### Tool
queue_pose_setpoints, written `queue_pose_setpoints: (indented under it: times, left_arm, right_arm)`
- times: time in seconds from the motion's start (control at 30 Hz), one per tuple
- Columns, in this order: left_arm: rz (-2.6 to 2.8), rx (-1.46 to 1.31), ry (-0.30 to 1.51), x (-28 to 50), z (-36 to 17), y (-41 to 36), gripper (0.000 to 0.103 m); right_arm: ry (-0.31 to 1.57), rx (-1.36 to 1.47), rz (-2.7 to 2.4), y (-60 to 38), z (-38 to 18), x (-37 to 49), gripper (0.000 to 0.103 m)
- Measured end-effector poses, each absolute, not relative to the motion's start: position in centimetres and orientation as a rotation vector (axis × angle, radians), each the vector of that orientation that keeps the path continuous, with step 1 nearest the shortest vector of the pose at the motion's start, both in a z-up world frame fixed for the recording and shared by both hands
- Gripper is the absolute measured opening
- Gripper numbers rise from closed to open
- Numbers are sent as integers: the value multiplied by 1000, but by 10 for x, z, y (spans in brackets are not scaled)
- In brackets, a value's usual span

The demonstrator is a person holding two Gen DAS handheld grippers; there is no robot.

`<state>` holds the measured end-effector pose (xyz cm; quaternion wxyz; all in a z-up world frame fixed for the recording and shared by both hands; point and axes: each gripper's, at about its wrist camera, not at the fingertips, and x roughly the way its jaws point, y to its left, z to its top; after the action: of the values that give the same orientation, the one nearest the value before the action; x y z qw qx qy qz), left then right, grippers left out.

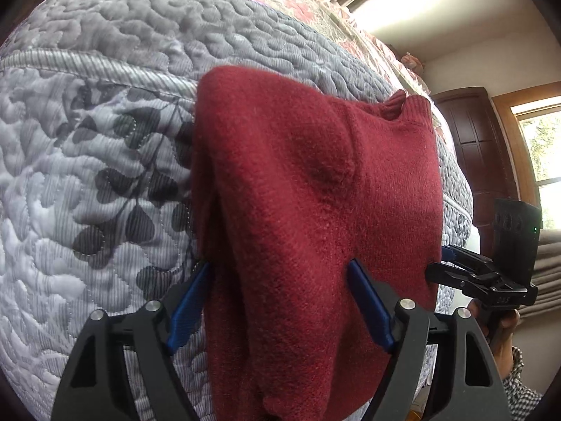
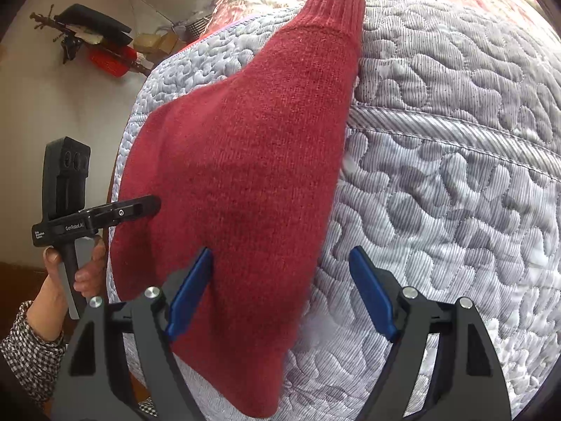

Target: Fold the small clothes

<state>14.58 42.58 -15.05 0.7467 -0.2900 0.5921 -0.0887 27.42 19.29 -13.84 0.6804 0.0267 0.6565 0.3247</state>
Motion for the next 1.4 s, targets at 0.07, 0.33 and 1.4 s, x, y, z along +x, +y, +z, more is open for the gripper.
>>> queue_pose_setpoints:
  times: [0.07, 0.33, 1.4]
  left_arm:
    - [-195, -629, 1289, 149, -151, 422, 76]
    - [-242, -657, 1291, 165, -160, 399, 80]
    - [-486, -655, 1214, 166, -71, 237, 36]
  right_arm:
    - [1482, 74, 728, 200, -144, 277, 79]
    - [1530, 183, 761, 211, -169, 285, 75]
    - [1448, 390, 822, 31, -56, 218, 37]
